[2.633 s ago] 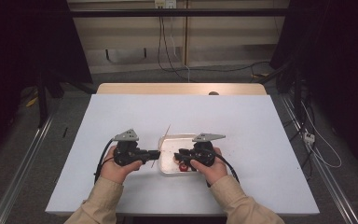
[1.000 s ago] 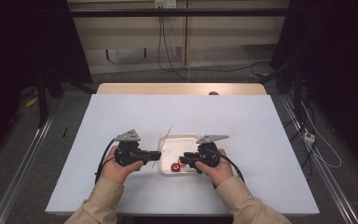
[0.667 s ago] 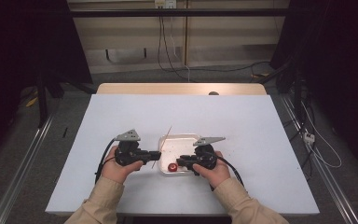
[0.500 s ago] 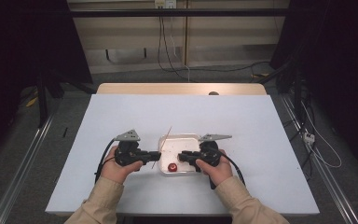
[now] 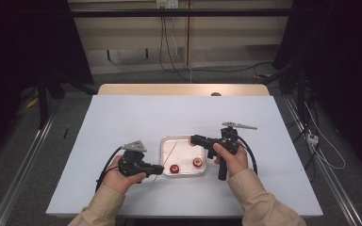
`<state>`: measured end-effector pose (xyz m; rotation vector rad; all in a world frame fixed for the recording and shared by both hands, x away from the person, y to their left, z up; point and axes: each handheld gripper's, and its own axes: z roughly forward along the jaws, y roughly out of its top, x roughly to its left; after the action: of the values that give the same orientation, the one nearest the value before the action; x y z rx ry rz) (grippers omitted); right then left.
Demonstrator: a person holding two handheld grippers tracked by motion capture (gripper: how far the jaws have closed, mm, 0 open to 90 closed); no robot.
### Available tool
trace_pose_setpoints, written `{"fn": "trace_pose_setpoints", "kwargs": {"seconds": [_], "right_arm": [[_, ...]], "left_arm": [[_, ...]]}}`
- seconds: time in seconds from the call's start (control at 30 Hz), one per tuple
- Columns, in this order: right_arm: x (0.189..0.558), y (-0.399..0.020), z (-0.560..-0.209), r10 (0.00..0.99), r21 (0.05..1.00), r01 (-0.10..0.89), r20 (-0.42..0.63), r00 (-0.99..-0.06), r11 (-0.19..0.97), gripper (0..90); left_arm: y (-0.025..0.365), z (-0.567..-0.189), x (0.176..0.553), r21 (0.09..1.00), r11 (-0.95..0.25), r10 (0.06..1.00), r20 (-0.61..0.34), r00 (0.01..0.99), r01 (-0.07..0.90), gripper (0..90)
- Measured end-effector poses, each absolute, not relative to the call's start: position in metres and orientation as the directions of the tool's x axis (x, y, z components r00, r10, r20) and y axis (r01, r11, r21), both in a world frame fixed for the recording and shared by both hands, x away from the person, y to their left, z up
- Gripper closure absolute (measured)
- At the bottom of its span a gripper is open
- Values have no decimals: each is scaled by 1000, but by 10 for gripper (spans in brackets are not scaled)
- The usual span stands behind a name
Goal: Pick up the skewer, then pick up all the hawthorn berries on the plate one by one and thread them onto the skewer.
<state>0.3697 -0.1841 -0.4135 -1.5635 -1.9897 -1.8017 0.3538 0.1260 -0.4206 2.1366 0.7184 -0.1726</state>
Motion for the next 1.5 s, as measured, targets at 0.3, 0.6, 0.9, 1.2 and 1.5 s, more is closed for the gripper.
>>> {"fn": "trace_pose_setpoints", "kwargs": {"seconds": [0.3, 0.6, 0.9, 1.2, 1.5], "right_arm": [[368, -180, -408, 634, 751, 646, 569, -524, -141, 741], [369, -182, -406, 642, 760, 635, 555, -528, -135, 741], [370, -183, -398, 638, 768, 624, 556, -534, -147, 741], [369, -179, -398, 613, 763, 629, 572, -545, -152, 741], [367, -175, -398, 597, 762, 633, 573, -562, -136, 741]], "left_arm": [[121, -424, 353, 685, -481, 432, -358, 828, 548, 891], [125, -424, 353, 686, -475, 444, -353, 823, 551, 891], [121, -424, 353, 679, -490, 440, -348, 827, 547, 891], [112, -424, 353, 675, -504, 425, -350, 835, 539, 892], [109, -424, 355, 665, -516, 435, -339, 834, 540, 891]]}}
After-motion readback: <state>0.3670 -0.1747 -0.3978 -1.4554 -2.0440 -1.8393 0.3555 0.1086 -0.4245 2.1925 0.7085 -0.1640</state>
